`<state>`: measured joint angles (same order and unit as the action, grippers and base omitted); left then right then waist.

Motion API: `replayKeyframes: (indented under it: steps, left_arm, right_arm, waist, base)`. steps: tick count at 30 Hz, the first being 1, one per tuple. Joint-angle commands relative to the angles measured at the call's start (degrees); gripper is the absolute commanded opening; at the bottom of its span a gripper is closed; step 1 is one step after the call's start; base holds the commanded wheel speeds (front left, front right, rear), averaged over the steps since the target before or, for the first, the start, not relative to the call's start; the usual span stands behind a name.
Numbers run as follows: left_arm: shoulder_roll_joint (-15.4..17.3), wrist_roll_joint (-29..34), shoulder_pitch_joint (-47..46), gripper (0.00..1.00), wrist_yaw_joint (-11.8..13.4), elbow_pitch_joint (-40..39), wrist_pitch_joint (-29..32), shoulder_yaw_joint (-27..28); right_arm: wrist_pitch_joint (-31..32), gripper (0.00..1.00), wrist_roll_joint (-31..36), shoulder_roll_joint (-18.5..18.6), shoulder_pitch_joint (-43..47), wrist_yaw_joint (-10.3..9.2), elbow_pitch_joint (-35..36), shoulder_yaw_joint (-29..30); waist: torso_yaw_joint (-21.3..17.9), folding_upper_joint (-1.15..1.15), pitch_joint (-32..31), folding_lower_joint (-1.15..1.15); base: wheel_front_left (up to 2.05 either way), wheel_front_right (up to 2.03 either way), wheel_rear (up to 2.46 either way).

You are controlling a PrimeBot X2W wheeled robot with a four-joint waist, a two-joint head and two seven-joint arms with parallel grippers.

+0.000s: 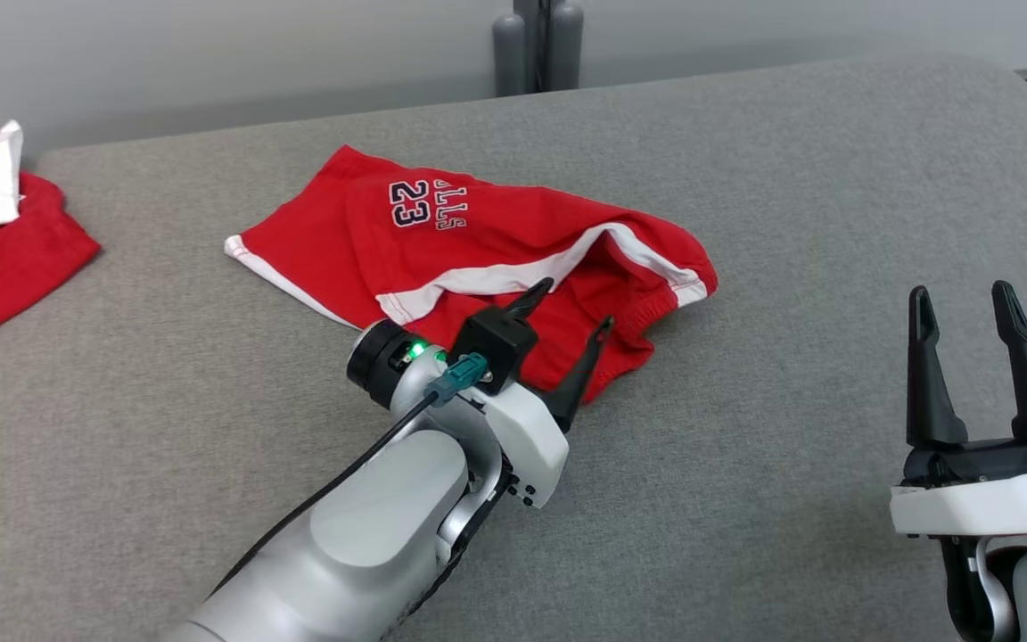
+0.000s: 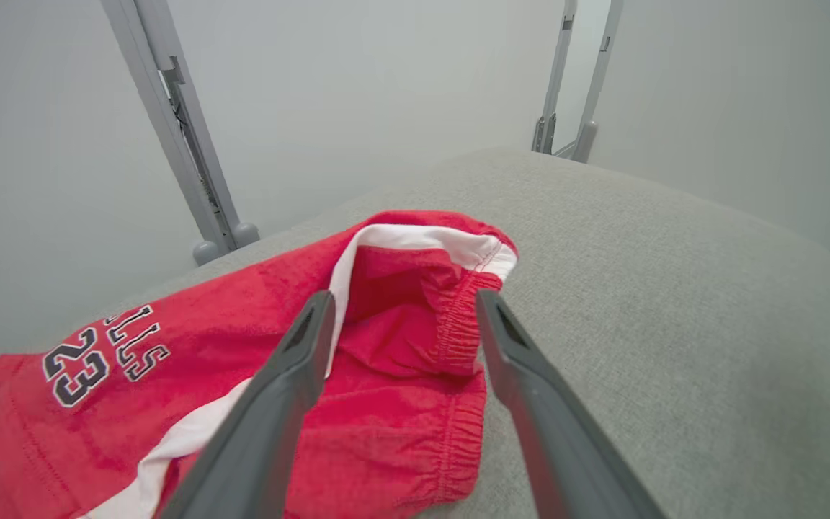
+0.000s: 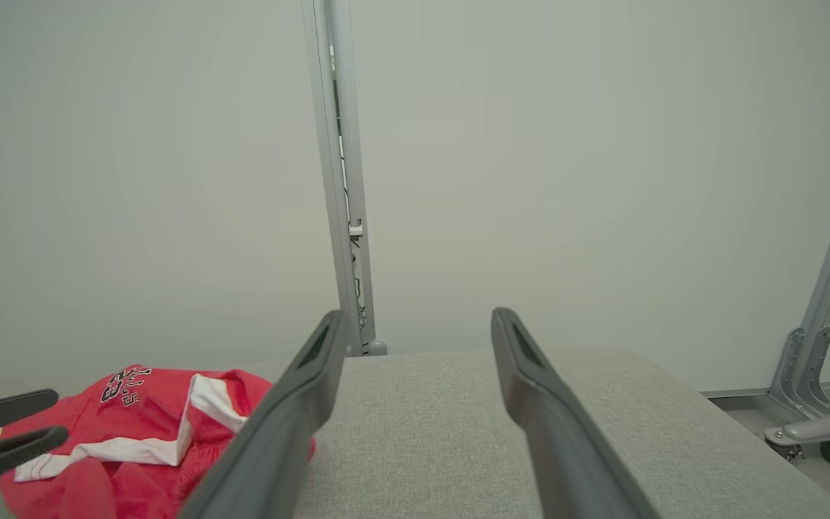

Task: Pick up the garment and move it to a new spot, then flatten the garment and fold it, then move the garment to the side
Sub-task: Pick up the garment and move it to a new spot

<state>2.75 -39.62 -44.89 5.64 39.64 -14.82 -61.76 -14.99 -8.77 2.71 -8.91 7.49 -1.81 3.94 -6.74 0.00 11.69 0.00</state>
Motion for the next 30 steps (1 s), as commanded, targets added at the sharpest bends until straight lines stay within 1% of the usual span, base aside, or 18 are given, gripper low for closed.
replayKeyframes:
  steps: [1,3,7,10,11,15,20,30]
  left_arm:
    - [0.25,-0.32,0.86,1.00,0.45,0.03,-0.32,0.86]
    - [0.50,0.92,2.36,1.00,1.35,-2.38,-0.43,4.33]
    - [2.71,4.68,8.88,1.00,2.99,-8.97,-0.36,12.06]
    - [4.07,7.86,14.24,1.00,3.61,-13.67,-0.36,17.36]
    - [4.94,9.73,18.17,1.00,3.94,-16.34,-0.37,20.82]
    - [5.98,12.91,25.38,1.00,4.06,-20.73,-0.38,27.37]
    - [5.42,15.94,33.08,1.00,4.34,-25.58,-0.38,34.93]
    - [3.46,20.53,42.28,1.00,2.35,-29.23,-0.38,45.07]
  right_arm:
    - [-0.31,1.00,0.58,0.33,0.42,0.01,0.02,0.36]
    - [-0.31,1.00,0.88,0.32,1.04,0.01,0.00,0.84]
    - [-0.31,1.00,1.02,0.32,1.92,0.01,-0.14,0.80]
    - [-0.31,1.00,0.84,0.34,2.47,0.01,-0.67,0.67]
    - [-0.31,1.00,1.05,0.35,2.65,0.01,-0.72,0.60]
    - [-0.31,1.00,1.36,0.32,3.48,0.01,-0.67,0.53]
    - [-0.31,1.00,1.33,0.32,4.69,0.01,-0.64,-0.24]
    - [-0.31,1.00,-0.43,0.34,8.18,0.01,-0.79,-1.57]
  waist:
    - [1.71,0.00,-1.63,0.00]
    - [2.97,0.00,-2.59,0.00]
    - [4.99,0.00,-4.39,0.00]
    - [6.00,0.00,-5.57,0.00]
    - [6.52,0.00,-6.24,0.00]
    - [7.36,0.00,-7.35,0.00]
    - [7.92,0.00,-8.26,0.00]
    - [8.50,0.00,-9.83,0.00]
  base:
    - [0.00,0.00,0.00]
    - [0.00,0.00,0.00]
    - [0.00,0.00,0.00]
    - [0.00,0.00,0.00]
    - [0.00,0.00,0.00]
    - [0.00,0.00,0.00]
    - [0.00,0.00,0.00]
    - [0.00,0.00,0.00]
